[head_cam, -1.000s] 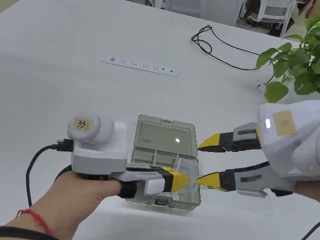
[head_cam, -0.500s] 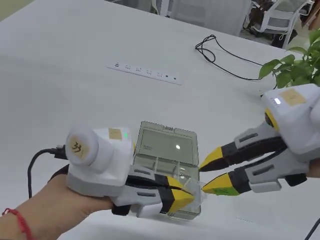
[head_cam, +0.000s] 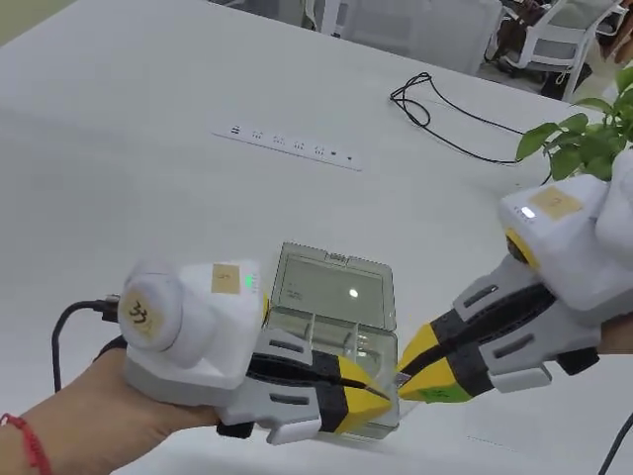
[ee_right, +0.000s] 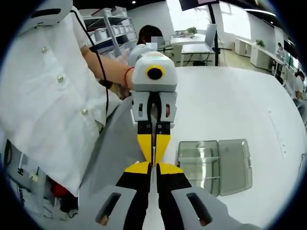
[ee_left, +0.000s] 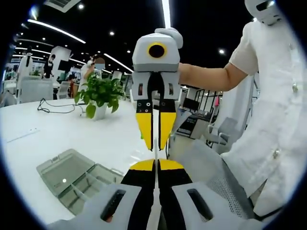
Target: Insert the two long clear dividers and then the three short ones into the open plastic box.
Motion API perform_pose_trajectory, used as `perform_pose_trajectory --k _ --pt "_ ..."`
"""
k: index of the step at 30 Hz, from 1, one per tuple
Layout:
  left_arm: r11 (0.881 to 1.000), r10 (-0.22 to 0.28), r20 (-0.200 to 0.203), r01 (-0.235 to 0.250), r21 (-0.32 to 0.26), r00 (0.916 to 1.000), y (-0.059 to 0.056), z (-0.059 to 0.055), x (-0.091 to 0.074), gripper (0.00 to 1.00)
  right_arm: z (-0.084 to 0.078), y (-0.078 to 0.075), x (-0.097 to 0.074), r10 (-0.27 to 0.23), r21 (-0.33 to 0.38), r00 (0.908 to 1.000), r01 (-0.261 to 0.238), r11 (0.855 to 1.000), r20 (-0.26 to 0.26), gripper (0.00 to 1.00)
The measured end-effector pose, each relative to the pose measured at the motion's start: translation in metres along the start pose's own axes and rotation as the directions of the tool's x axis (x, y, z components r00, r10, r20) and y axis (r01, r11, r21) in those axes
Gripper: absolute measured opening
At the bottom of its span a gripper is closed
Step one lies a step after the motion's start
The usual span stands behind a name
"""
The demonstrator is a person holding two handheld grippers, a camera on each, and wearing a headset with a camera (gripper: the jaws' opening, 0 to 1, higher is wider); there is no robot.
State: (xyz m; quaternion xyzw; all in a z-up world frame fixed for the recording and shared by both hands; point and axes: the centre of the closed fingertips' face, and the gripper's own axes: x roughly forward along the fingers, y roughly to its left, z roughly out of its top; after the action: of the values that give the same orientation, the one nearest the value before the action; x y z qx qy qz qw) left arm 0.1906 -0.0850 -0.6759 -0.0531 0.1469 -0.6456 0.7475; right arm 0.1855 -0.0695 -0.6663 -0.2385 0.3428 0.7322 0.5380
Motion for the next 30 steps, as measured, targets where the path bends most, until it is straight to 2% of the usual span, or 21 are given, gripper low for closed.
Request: perform_pose_trajectory --k 15,24,27,30 --pt "1.000 0.013 -0.007 -0.013 0.004 0.9999 0.001 -0.005 -0.002 0.00 -0.003 -0.001 0.006 0.014 -0.006 0.9998 -0.014 1.000 -0.016 0.03" --pt "0.998 0.068 0.019 -0.068 -0.015 0.9975 0.010 -0.005 -0.010 0.00 0.002 -0.008 0.009 -0.012 -0.021 0.9999 0.012 1.000 -0.012 0.03" --pt "0.997 0.080 0.013 -0.080 -0.022 0.9967 0.013 -0.007 -0.014 0.02 0.005 -0.011 0.008 -0.019 -0.021 0.9998 0.019 1.000 -0.005 0.03" --pt "0.993 0.112 0.007 -0.111 -0.034 0.9937 0.020 -0.010 -0.021 0.06 0.010 -0.015 0.006 -0.035 -0.022 0.9993 0.035 0.999 0.013 0.03"
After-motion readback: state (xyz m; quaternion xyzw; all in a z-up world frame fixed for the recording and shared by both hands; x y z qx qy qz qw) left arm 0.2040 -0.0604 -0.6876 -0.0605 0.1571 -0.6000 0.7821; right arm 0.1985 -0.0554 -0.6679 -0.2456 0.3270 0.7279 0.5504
